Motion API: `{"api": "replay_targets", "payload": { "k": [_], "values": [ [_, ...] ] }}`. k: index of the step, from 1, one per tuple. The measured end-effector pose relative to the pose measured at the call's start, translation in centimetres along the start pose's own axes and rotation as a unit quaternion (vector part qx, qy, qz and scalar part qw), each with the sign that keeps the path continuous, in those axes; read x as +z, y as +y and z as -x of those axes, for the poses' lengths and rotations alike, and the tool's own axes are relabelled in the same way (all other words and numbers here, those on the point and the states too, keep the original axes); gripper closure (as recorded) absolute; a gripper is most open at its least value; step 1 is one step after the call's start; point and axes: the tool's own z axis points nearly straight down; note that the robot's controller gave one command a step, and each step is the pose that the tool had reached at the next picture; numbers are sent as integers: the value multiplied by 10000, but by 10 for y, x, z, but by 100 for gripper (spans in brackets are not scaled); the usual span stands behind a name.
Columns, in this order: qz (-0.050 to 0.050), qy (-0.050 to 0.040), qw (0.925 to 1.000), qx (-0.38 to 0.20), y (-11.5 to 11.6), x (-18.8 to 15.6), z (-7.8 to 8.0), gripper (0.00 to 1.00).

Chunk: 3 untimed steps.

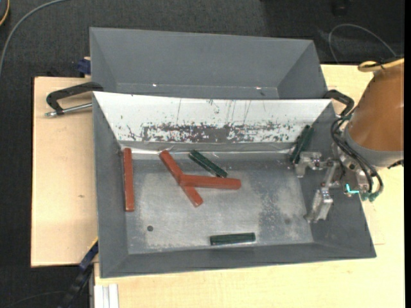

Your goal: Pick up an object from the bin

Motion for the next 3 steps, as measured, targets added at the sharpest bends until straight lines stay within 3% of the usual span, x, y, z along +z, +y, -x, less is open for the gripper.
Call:
{"api": "replay_targets", "payload": {
  "k": [1, 2, 3],
  "values": [
    [8, -68, 9964, -848, 89, 18, 76, 0],
    [6, -7, 9868, -1618, 136, 127, 98, 0],
    [-6, -37, 9869, -1611, 134, 124, 100, 100]
  ]
}}
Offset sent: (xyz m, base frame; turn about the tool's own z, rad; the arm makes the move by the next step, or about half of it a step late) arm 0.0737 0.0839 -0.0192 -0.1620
